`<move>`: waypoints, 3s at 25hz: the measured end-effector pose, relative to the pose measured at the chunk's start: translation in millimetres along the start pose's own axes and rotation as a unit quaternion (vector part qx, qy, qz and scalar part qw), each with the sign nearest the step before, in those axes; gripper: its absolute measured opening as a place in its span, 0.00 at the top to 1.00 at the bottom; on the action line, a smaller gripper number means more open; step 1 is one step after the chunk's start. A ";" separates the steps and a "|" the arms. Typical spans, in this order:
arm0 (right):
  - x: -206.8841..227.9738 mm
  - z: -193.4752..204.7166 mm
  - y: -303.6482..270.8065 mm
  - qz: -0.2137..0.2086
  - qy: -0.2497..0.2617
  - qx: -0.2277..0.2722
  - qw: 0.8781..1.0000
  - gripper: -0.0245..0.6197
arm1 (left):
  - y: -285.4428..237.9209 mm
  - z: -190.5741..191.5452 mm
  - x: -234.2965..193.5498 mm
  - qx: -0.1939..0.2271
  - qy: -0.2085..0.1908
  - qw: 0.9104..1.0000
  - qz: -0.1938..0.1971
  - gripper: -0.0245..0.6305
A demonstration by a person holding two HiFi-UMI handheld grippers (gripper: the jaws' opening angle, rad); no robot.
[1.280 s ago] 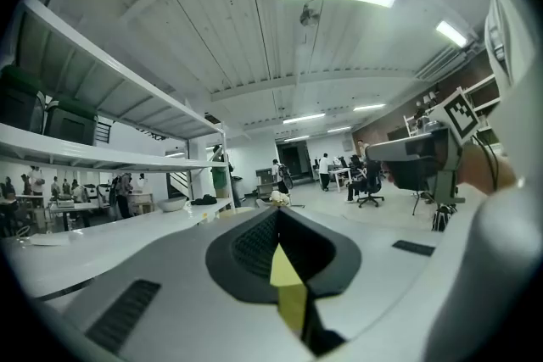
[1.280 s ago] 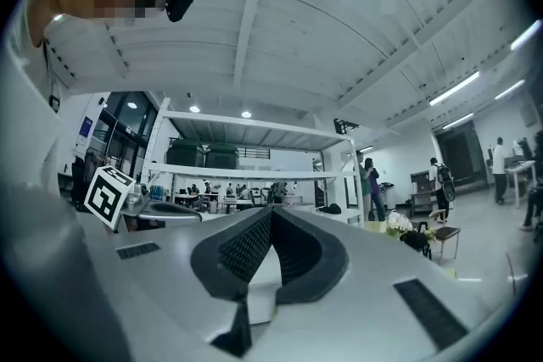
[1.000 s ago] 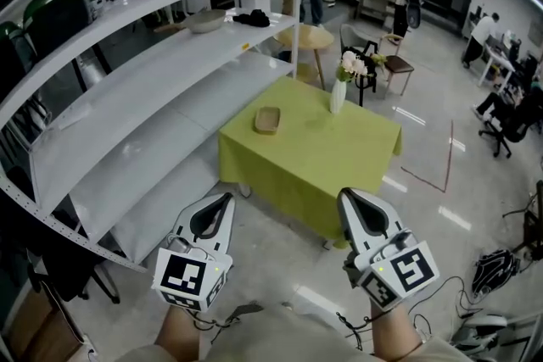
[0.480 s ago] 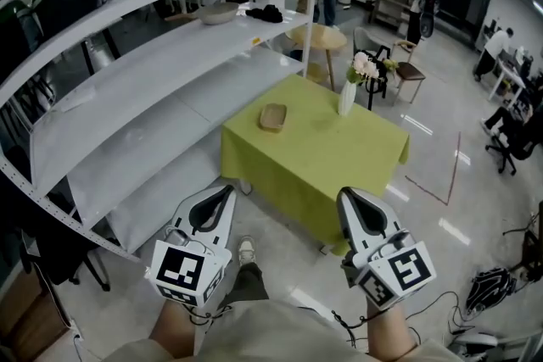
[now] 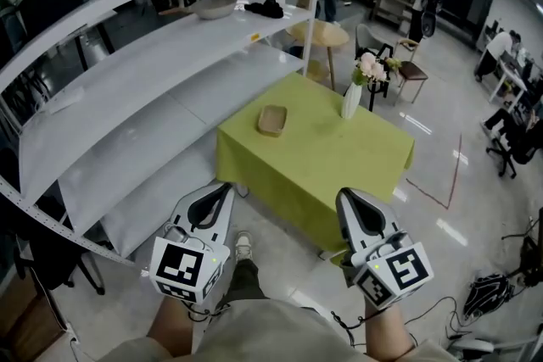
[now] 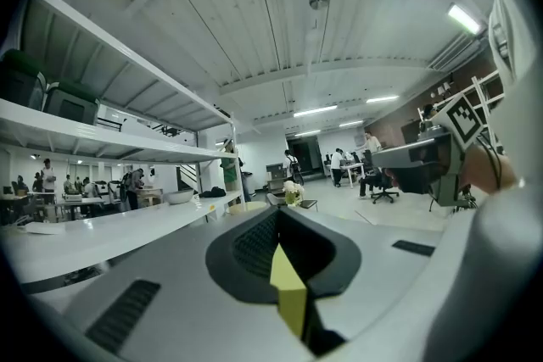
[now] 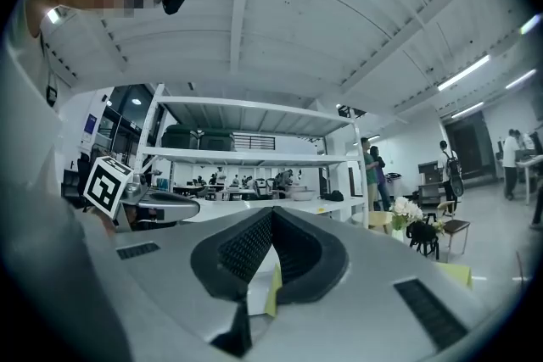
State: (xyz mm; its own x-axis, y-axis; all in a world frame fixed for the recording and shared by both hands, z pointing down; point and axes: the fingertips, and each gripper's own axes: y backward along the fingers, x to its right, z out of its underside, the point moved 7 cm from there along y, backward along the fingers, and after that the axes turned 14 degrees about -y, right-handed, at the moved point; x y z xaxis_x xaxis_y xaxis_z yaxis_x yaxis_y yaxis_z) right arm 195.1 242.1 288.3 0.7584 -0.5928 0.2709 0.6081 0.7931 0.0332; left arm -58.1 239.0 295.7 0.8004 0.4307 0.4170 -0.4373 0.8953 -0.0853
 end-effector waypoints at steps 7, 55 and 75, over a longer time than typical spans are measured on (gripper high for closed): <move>32.6 7.4 -66.2 0.017 -0.003 -0.022 1.000 0.95 | -54.3 25.2 -40.5 -0.014 0.004 1.000 0.012 0.96; 237.1 8.9 -464.8 0.149 -0.035 -0.113 0.982 0.62 | -418.5 145.6 -293.3 -0.063 0.026 0.993 0.101 0.96; 322.9 141.3 -503.2 0.152 -0.099 -0.249 0.951 0.64 | -490.5 231.9 -242.6 -0.154 0.032 0.975 0.154 0.96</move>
State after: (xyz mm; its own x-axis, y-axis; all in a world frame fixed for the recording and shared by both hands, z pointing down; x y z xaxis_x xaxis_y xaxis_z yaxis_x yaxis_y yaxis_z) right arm 100.9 -328.7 495.0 0.8879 -0.2698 0.3726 0.4411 0.7294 -0.5229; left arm -132.9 -331.1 446.2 0.6791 0.6820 0.2716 -0.5247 0.7097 -0.4701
